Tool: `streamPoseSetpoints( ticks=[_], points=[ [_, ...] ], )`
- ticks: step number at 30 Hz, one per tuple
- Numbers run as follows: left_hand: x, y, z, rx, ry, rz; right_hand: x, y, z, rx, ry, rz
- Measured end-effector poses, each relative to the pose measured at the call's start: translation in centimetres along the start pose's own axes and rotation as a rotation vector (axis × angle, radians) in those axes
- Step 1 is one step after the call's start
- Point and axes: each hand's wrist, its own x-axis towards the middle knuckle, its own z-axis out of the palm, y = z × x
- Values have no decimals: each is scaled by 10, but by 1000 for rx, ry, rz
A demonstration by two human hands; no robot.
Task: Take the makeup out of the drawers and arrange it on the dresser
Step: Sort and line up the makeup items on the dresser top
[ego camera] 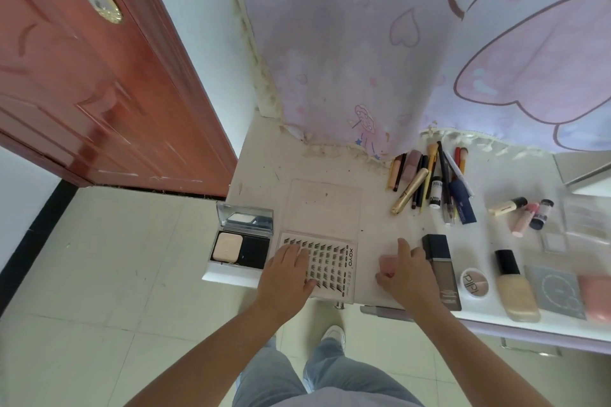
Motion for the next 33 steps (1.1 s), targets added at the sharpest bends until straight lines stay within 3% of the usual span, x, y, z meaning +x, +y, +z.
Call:
streamPoseSetpoints(
  ticks=[5,8,11,14,19,23,33],
  points=[
    [-1,3,-2,-139,6,-15,-2,9,-9,404,-39,-47],
    [5,10,-12,-484,25,-54,-9,7,-23,517,-60,-167],
    [10,17,-31,-943,-85,-55,-17,-4,-41,589,-126,-326],
    [11,20,-52,-1170,-167,17,-25,-18,-62,661,-151,-491],
    [3,21,-81,-1280,-137,164,-37,-36,-92,710,-140,-658],
    [-2,24,-110,-1379,-16,242,-40,-49,-114,720,-135,-780],
    [-20,36,-212,-1256,343,456,-52,-84,-192,814,45,-1065]
  ],
)
